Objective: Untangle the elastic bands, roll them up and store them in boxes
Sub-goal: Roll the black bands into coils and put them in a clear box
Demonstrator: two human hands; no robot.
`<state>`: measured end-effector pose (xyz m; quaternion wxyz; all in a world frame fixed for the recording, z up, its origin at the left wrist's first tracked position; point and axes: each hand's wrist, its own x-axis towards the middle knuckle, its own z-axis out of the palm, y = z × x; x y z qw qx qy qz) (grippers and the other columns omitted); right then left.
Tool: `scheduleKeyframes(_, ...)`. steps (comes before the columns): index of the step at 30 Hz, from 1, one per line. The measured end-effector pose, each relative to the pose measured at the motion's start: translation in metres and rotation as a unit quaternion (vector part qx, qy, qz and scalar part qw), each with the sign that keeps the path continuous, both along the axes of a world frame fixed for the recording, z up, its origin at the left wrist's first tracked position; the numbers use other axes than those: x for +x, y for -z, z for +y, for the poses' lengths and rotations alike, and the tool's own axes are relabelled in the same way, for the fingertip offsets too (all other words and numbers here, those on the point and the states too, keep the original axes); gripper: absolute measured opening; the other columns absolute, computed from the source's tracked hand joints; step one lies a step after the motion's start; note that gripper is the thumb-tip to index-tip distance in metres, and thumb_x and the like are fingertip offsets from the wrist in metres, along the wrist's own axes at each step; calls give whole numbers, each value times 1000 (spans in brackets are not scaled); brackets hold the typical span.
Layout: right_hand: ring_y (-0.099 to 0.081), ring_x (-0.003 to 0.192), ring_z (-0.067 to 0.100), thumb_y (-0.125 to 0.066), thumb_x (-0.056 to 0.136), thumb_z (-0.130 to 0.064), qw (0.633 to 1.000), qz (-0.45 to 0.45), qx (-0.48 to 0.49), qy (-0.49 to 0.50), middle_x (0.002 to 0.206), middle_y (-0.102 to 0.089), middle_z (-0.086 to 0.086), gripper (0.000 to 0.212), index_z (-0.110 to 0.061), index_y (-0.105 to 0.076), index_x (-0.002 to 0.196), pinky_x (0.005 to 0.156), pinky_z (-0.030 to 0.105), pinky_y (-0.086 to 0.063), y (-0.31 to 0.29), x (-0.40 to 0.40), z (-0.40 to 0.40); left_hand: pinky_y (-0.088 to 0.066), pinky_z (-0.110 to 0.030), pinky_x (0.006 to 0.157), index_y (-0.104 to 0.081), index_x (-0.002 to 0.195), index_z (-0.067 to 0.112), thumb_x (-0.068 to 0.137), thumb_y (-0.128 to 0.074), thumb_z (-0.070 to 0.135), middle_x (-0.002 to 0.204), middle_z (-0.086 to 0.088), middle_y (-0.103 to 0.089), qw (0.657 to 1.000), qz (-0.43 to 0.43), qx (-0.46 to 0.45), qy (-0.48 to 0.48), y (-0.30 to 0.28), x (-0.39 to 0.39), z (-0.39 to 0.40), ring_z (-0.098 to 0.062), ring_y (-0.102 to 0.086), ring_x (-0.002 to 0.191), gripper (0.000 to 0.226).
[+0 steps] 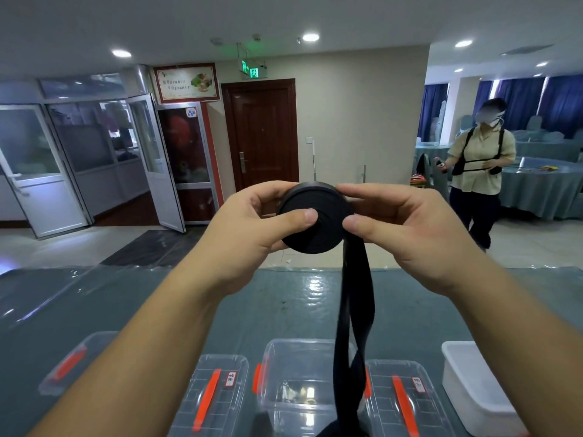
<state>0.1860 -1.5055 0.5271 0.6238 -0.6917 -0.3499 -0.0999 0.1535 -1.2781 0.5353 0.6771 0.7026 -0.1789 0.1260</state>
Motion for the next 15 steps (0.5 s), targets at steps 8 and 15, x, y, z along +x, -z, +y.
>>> scheduleKeyframes(8,-77,105,20,-80,77,-19,1000,-8,22,2,109,-81,2,39,-21,-76,115,97,40,-59,1,3,3,-60,-31,87,-74,113,19,81,-83,15,104,-2,-80,989,-48,141,-24,-12,-3,7,-19,-77,99,33)
scheduleKeyframes(15,-78,96,16,-83,68,-22,1000,-7,-5,-2,106,-81,-1,49,-24,-77,117,95,37,-61,0,4,2,-60,-36,91,-71,116,19,82,-83,4,105,-1,-79,989,-7,146,10,-4,2,3,-18,-76,100,40)
